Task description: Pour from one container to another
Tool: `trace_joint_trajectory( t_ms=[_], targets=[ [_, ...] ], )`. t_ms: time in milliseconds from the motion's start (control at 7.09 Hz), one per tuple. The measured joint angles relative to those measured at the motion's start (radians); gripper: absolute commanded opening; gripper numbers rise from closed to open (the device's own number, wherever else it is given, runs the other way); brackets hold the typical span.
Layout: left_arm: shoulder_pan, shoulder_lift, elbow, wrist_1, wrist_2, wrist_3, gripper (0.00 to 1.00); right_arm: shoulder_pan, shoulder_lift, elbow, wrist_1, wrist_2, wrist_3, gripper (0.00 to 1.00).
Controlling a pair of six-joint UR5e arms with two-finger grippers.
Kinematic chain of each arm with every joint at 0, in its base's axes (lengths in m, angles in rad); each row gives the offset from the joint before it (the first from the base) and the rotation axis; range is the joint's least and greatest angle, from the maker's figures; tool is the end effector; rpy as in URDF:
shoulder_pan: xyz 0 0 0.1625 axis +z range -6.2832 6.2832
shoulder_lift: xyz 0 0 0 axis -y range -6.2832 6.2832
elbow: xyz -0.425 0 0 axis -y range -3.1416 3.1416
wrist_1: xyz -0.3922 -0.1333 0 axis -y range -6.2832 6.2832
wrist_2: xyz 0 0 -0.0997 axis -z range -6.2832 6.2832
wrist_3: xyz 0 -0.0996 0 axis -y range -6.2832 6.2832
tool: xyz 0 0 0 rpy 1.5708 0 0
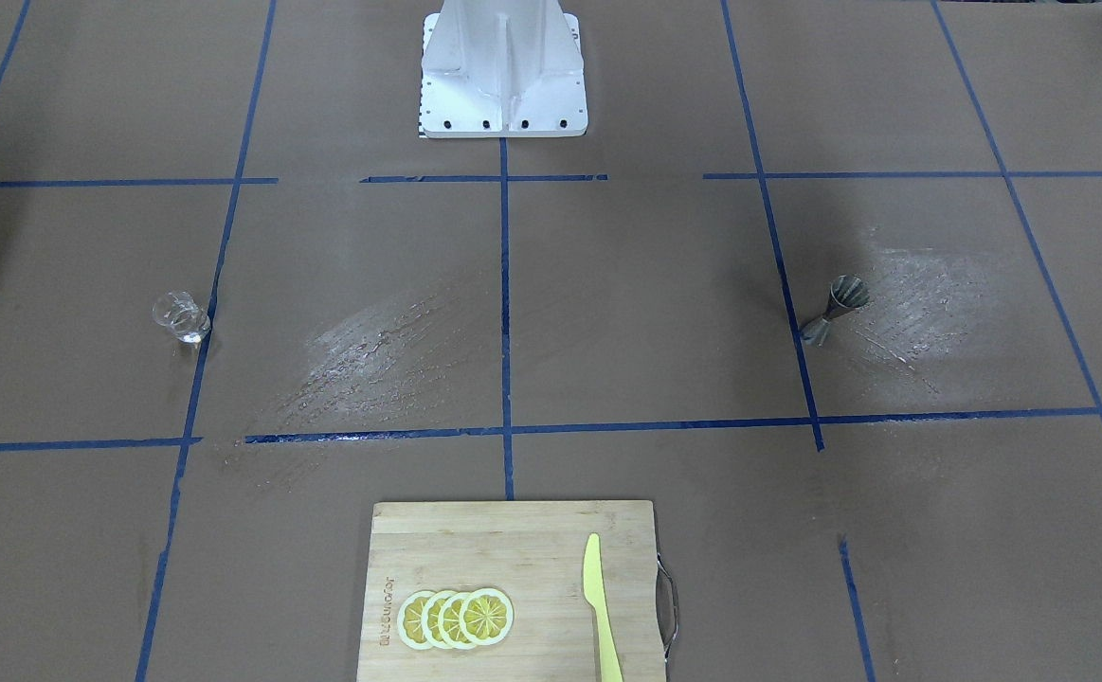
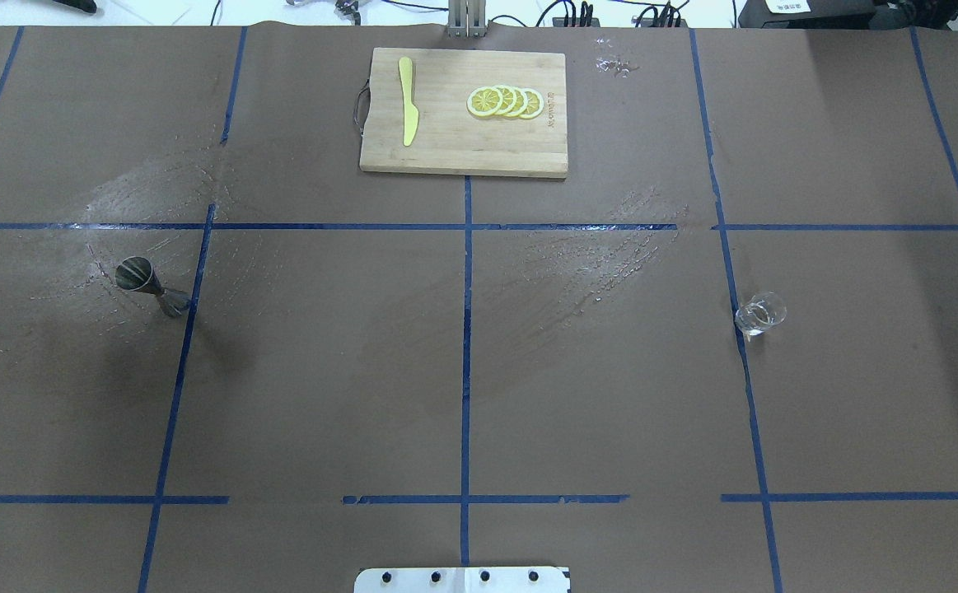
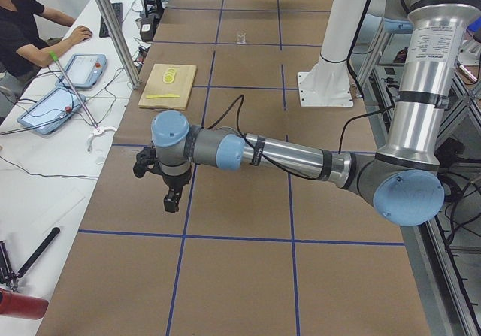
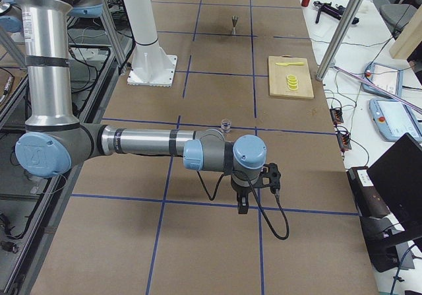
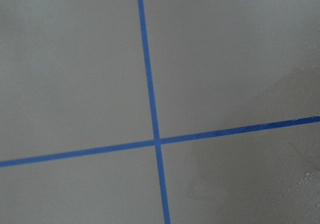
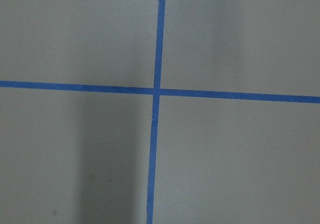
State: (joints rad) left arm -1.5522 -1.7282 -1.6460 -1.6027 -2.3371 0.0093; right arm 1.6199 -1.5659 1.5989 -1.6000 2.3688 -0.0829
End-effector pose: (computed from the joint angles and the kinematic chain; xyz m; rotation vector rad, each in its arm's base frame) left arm -0.0537 -0.5643 0.5350 0.2479 0.7631 0.1277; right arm 0.0862 -0.4904 0.6437 0.0562 -0.7961 -0.0335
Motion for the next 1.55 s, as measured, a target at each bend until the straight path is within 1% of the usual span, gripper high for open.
trace_joint_trajectory(
  t_ms=[282, 564, 705, 846, 987, 1129, 1270, 1411, 1552],
  targets=[
    [0.011, -0.016, -0.041, -0.152, -0.026, -0.004, 1.00, 0.000, 0.003, 0.016, 0.000, -0.002, 0.000, 1.00],
    [0.042, -0.019, -0.089, -0.194, -0.042, -0.017, 1.00, -0.002, 0.004, 0.044, -0.001, -0.001, -0.003, 1.00],
    [0.062, -0.025, -0.102, -0.211, -0.055, -0.084, 1.00, -0.004, 0.004, 0.059, -0.001, -0.003, -0.003, 1.00],
    [0.107, -0.027, -0.139, -0.241, -0.065, -0.214, 1.00, -0.006, 0.001, 0.062, -0.001, -0.003, -0.003, 1.00],
    [0.185, -0.020, -0.213, -0.258, -0.035, -0.364, 1.00, -0.007, -0.003, 0.060, -0.001, -0.003, -0.001, 1.00],
    [0.282, 0.011, -0.308, -0.265, 0.040, -0.520, 1.00, -0.010, -0.004, 0.057, -0.001, -0.002, 0.000, 1.00],
    [0.370, 0.075, -0.411, -0.269, 0.128, -0.643, 1.00, -0.014, -0.004, 0.057, -0.001, -0.002, 0.001, 1.00],
    [0.428, 0.162, -0.509, -0.274, 0.189, -0.715, 1.00, -0.017, -0.005, 0.057, -0.001, -0.002, 0.001, 1.00],
    [0.464, 0.231, -0.585, -0.278, 0.230, -0.765, 1.00, -0.018, -0.006, 0.057, -0.001, -0.001, 0.002, 1.00]
  ],
)
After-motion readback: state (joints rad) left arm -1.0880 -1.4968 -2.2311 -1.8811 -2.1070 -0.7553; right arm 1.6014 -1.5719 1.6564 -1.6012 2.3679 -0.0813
